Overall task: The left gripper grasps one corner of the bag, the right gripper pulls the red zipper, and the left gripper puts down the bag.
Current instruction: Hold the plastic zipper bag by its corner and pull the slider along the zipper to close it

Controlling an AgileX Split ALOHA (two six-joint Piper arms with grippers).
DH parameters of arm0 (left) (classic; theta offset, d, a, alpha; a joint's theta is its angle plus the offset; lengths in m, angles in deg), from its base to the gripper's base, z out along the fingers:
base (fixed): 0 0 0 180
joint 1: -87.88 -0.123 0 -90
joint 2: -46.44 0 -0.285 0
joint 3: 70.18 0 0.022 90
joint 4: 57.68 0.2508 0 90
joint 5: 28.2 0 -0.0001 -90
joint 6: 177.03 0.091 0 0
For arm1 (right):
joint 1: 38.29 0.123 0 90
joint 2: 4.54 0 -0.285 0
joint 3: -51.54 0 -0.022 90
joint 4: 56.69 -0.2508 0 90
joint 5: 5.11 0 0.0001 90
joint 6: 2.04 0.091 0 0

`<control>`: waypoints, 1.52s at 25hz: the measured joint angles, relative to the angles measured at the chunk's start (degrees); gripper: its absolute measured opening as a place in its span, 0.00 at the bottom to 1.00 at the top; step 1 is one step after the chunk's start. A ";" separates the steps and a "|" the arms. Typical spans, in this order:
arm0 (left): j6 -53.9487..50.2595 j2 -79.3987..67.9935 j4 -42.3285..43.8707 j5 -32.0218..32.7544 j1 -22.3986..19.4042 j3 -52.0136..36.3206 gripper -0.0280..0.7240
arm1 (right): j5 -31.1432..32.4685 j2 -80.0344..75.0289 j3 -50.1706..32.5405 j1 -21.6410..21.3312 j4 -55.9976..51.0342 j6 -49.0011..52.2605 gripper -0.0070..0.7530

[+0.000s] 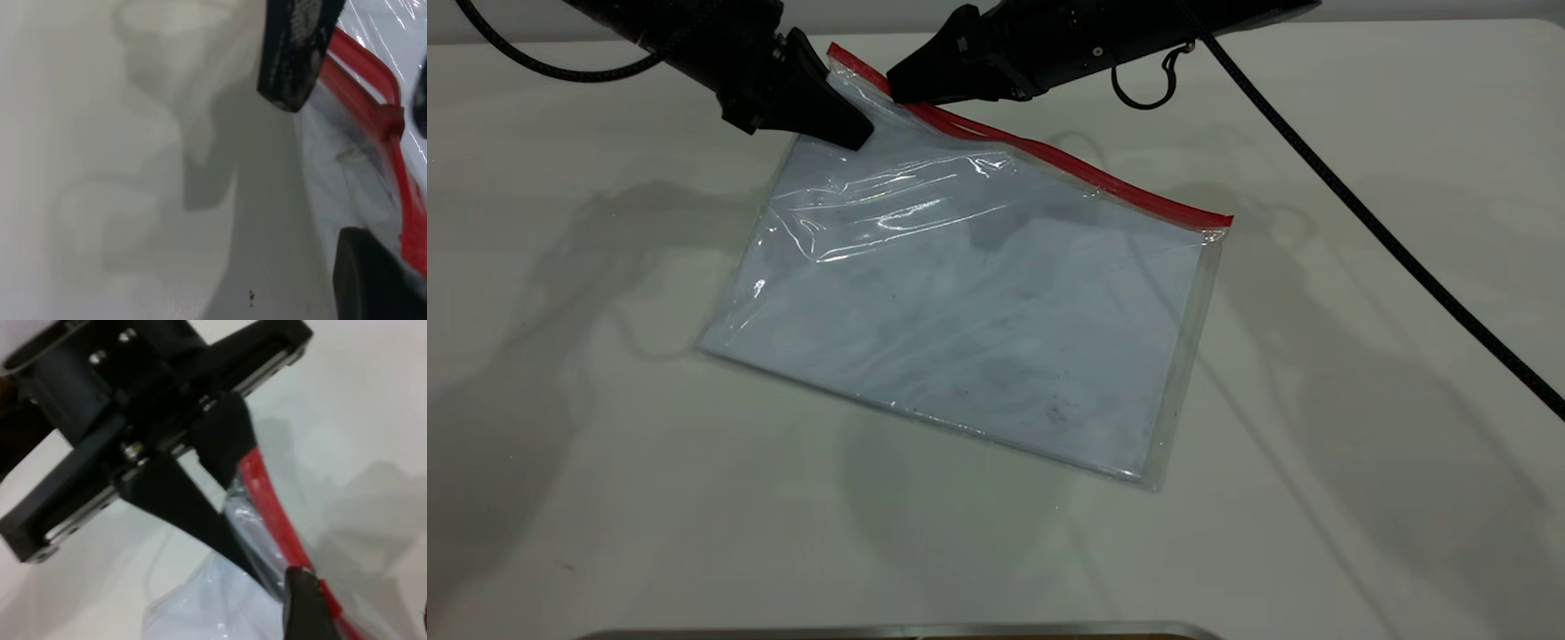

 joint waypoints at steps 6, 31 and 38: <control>0.00 0.00 0.00 -0.23 0.00 0.00 0.14 | -0.58 -0.36 0.04 0.93 -0.18 0.00 0.61; -5.50 3.67 -1.29 5.99 -3.02 -0.34 0.11 | 5.04 0.07 0.59 -0.25 -2.39 -1.91 0.06; -4.33 4.21 -7.21 9.37 -5.80 -0.39 0.11 | 5.74 0.20 0.72 -2.03 -1.00 -1.93 0.06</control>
